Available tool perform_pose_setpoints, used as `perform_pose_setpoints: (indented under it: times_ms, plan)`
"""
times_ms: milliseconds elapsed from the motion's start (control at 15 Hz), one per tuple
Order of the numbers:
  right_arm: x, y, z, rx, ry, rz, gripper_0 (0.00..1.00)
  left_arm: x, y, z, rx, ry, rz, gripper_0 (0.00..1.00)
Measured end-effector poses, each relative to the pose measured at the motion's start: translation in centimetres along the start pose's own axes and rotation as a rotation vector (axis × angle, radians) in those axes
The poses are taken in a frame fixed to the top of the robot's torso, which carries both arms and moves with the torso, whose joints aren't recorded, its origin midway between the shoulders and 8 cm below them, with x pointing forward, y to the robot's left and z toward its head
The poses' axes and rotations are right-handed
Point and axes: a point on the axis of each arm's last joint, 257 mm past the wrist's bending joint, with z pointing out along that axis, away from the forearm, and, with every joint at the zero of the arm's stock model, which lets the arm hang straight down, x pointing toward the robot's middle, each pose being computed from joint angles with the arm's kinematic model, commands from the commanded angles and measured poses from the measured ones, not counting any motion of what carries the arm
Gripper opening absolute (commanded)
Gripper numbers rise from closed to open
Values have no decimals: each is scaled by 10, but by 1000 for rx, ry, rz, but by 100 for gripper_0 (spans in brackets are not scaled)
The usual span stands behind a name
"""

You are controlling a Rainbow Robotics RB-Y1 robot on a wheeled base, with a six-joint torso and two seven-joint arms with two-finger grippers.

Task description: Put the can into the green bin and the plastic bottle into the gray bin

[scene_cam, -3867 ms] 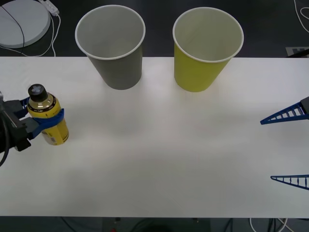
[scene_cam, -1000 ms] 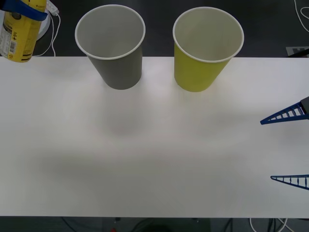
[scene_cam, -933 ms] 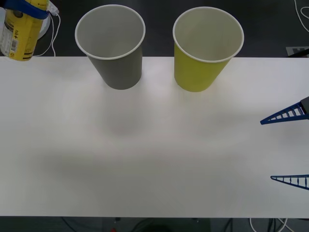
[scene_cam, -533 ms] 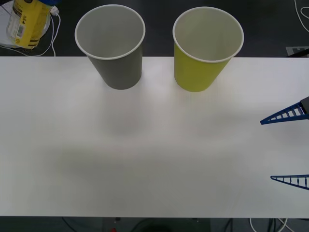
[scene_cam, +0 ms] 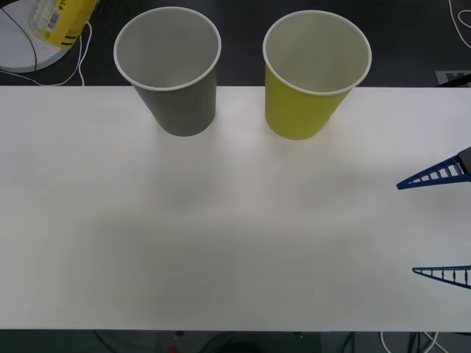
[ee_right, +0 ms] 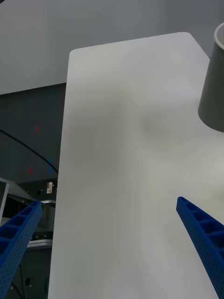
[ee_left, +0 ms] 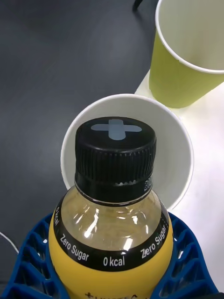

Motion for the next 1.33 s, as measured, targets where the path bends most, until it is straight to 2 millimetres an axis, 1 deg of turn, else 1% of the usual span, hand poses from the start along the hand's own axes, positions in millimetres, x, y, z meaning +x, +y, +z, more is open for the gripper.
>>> perform_pose_setpoints:
  times_ms: [133, 267, 400, 667, 800, 933, 1200, 1267, 1333]
  plan:
    - [0, 0, 0, 0, 0, 0, 100, -19, 1, 6, 7, -5, -18, 0]
    - [0, 0, 0, 0, 0, 0, 100, -35, -1, 16, 23, -18, -37, 0]
    - [0, 0, 0, 0, 0, 0, 100, -49, -4, 27, 35, -28, -48, 0]
    - [0, 0, 0, 0, 0, 0, 100, -70, -12, 49, 50, -38, -63, 0]
    - [0, 0, 0, 0, 0, 0, 100, -76, -17, 59, 57, -37, -57, 0]
    - [0, 0, 0, 0, 0, 0, 100, -79, -22, 66, 61, -28, -46, 0]
    - [0, 0, 0, 0, 0, 0, 100, -79, -25, 71, 64, -21, -31, 0]
    - [0, 0, 0, 0, 0, 0, 100, -79, -26, 71, 65, -19, -29, 4]
    - [0, 0, 0, 0, 0, 0, 100, -79, -26, 71, 67, -16, -26, 57]
